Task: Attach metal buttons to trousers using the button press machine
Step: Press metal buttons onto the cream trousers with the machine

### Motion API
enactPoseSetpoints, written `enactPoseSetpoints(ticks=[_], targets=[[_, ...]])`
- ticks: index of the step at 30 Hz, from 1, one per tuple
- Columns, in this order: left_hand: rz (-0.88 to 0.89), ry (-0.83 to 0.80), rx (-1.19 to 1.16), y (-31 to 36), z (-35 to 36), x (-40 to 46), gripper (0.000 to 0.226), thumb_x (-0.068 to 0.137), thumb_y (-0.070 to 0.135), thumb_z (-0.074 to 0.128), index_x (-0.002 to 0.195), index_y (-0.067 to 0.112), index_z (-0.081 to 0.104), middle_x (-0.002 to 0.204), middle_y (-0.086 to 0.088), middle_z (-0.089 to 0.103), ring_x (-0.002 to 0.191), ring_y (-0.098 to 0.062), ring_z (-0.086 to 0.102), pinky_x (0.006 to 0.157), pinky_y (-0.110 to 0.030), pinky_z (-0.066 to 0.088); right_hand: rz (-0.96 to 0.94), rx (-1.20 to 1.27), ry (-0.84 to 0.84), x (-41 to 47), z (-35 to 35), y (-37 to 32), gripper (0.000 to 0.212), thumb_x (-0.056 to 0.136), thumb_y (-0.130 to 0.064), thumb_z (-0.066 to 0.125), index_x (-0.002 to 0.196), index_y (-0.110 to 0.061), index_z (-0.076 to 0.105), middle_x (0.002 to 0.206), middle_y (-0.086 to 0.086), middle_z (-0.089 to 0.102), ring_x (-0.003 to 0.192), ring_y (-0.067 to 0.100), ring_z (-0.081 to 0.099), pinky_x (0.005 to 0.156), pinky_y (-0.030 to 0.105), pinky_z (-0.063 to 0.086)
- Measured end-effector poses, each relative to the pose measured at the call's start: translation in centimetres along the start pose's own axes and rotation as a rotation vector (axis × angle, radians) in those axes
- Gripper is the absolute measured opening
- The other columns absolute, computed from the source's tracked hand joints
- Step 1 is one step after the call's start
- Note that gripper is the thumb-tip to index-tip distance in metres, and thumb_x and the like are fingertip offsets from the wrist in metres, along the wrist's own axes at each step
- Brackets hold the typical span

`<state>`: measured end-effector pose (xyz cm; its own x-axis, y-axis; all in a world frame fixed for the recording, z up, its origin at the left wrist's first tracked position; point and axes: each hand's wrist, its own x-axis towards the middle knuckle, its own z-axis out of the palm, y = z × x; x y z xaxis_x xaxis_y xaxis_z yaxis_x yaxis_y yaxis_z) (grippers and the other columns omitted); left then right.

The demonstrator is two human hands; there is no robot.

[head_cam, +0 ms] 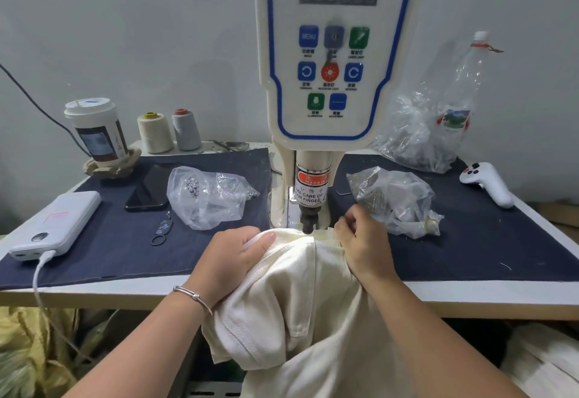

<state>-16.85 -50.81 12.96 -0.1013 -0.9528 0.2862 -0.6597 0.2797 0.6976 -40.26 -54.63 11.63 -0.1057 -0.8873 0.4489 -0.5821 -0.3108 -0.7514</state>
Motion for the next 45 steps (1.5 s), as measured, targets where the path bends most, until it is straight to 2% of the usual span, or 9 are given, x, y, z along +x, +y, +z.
enactPoseSetpoints(ticks=[5, 17, 21, 26, 30, 36, 39, 43, 45], targets=[[-0.001, 0.045, 0.078, 0.0, 0.2, -0.4, 0.050, 0.085, 0.054, 0.048, 0.057, 0.017, 0.030, 0.051, 0.006, 0.032, 0.056, -0.014, 0.029, 0.056, -0.036, 0.030, -0.010, 0.025, 0.007, -0.1, 0.1, 0.2, 0.035, 0.090, -0.016, 0.058, 0.065, -0.028, 0.037, 0.050, -0.010, 0.041, 0.045, 0.007, 0.040, 0.049, 0.027, 0.030], [-0.008, 0.056, 0.116, -0.1, 0.6, -0.2, 0.048, 0.085, 0.053, 0.046, 0.056, 0.018, 0.029, 0.050, 0.006, 0.033, 0.055, -0.013, 0.029, 0.055, -0.035, 0.031, -0.028, 0.003, 0.014, -0.1, 0.1, 0.2, 0.035, 0.091, -0.016, 0.058, 0.065, -0.028, 0.037, 0.050, -0.010, 0.042, 0.044, 0.007, 0.039, 0.048, 0.028, 0.031], [-0.013, 0.054, 0.104, -0.1, 0.5, -0.3, 0.048, 0.086, 0.053, 0.044, 0.057, 0.016, 0.033, 0.051, 0.006, 0.035, 0.056, -0.013, 0.032, 0.058, -0.044, 0.038, -0.014, 0.008, 0.006, -0.1, -0.1, 0.0, 0.034, 0.091, -0.016, 0.057, 0.066, -0.026, 0.037, 0.050, -0.009, 0.042, 0.045, 0.008, 0.038, 0.048, 0.029, 0.031], [0.013, 0.074, 0.082, -0.5, 0.7, -0.3, 0.049, 0.087, 0.052, 0.046, 0.058, 0.016, 0.033, 0.052, 0.005, 0.034, 0.054, -0.010, 0.030, 0.055, -0.035, 0.031, -0.019, 0.028, 0.005, -0.3, -0.1, 0.0, 0.033, 0.090, -0.015, 0.057, 0.066, -0.027, 0.038, 0.049, -0.012, 0.045, 0.046, 0.007, 0.040, 0.047, 0.031, 0.032], [0.028, 0.079, 0.077, -0.6, 0.7, -0.5, 0.049, 0.087, 0.055, 0.045, 0.059, 0.016, 0.032, 0.052, 0.005, 0.034, 0.054, -0.010, 0.030, 0.055, -0.035, 0.031, -0.009, 0.053, -0.011, -0.6, -0.2, 0.1, 0.029, 0.090, -0.017, 0.056, 0.067, -0.024, 0.040, 0.054, -0.013, 0.048, 0.046, 0.008, 0.039, 0.047, 0.036, 0.034], [0.037, 0.090, 0.061, -0.5, 0.7, -0.3, 0.049, 0.087, 0.055, 0.045, 0.059, 0.017, 0.035, 0.051, 0.007, 0.035, 0.054, -0.009, 0.031, 0.055, -0.037, 0.035, -0.005, 0.000, 0.017, -0.4, -0.1, -0.2, 0.033, 0.090, -0.018, 0.057, 0.065, -0.026, 0.037, 0.057, -0.019, 0.051, 0.048, 0.007, 0.044, 0.046, 0.027, 0.031], [0.027, 0.091, 0.063, -0.4, 0.7, -0.3, 0.046, 0.085, 0.060, 0.041, 0.060, 0.022, 0.038, 0.051, 0.008, 0.037, 0.053, -0.010, 0.032, 0.055, -0.036, 0.033, -0.008, 0.002, 0.020, -0.6, -0.2, -0.4, 0.035, 0.090, -0.018, 0.058, 0.065, -0.028, 0.036, 0.052, -0.015, 0.049, 0.049, 0.007, 0.046, 0.046, 0.027, 0.030], [0.000, 0.084, 0.041, 0.8, 0.2, -0.5, 0.048, 0.087, 0.051, 0.047, 0.055, 0.019, 0.031, 0.050, 0.007, 0.034, 0.054, -0.010, 0.030, 0.056, -0.035, 0.029, 0.041, 0.006, 0.001, -0.5, -0.8, -1.8, 0.033, 0.089, -0.015, 0.058, 0.064, -0.024, 0.038, 0.049, -0.009, 0.042, 0.046, 0.008, 0.039, 0.051, 0.029, 0.032], [-0.003, 0.087, -0.047, 2.0, -0.5, -0.5, 0.048, 0.086, 0.047, 0.051, 0.053, 0.019, 0.028, 0.050, 0.008, 0.029, 0.053, -0.009, 0.027, 0.054, -0.032, 0.026, 0.039, 0.055, 0.032, -0.3, -1.8, -3.4, 0.033, 0.087, -0.012, 0.059, 0.062, -0.024, 0.040, 0.049, -0.008, 0.044, 0.046, 0.006, 0.041, 0.051, 0.026, 0.034]])
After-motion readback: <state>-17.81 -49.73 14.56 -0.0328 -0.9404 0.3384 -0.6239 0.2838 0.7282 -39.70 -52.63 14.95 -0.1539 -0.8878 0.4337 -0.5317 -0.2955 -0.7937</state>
